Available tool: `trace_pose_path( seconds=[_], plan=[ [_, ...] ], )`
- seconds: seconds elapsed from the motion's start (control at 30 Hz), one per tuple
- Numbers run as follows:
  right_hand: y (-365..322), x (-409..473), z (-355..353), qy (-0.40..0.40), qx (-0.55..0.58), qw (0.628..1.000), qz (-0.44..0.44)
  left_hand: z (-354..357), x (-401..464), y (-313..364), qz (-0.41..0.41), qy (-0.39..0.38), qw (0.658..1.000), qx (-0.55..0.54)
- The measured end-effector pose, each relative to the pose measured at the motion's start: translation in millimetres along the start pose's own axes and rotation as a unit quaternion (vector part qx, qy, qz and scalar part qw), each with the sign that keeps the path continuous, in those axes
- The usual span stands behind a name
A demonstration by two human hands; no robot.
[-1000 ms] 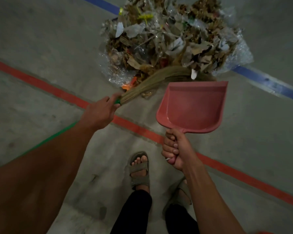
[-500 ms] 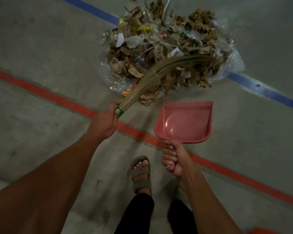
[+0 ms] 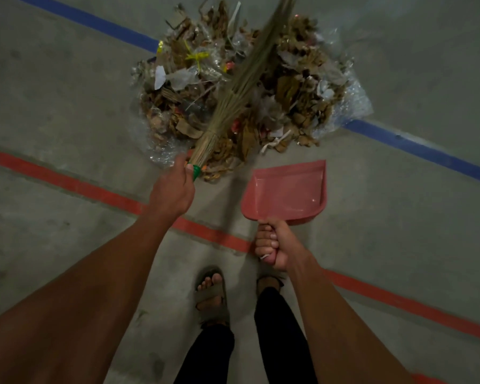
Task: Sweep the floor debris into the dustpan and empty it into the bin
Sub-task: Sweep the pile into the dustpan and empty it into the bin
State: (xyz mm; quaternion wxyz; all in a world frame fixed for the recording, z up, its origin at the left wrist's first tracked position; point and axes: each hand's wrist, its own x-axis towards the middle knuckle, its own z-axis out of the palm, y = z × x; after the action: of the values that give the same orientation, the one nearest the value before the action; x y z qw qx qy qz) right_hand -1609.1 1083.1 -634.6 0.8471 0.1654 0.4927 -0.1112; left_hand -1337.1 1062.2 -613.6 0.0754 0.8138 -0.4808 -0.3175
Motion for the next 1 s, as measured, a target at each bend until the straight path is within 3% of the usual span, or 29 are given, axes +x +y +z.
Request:
trace_pose_path(
  seconds=[0.37,0.6,1.0],
  plan=[
    [-64.8,20.8,-23.5,-0.065,-0.007,0.997,0.050,42.8,84.9,88.9,0.050,0.067,0.996,-0.022],
    [-85.5,69.7,-61.3,-0.137,0.072,0.982,0.105,90.4,140.2,103.4,0.069,0.094,0.993,-0.019],
    [-186.5,149.4,-51.1,-0.129,-0.001,0.987,0.100,117.9,221.6,111.9,0.104,0.137,0.985,-0.024]
  ],
)
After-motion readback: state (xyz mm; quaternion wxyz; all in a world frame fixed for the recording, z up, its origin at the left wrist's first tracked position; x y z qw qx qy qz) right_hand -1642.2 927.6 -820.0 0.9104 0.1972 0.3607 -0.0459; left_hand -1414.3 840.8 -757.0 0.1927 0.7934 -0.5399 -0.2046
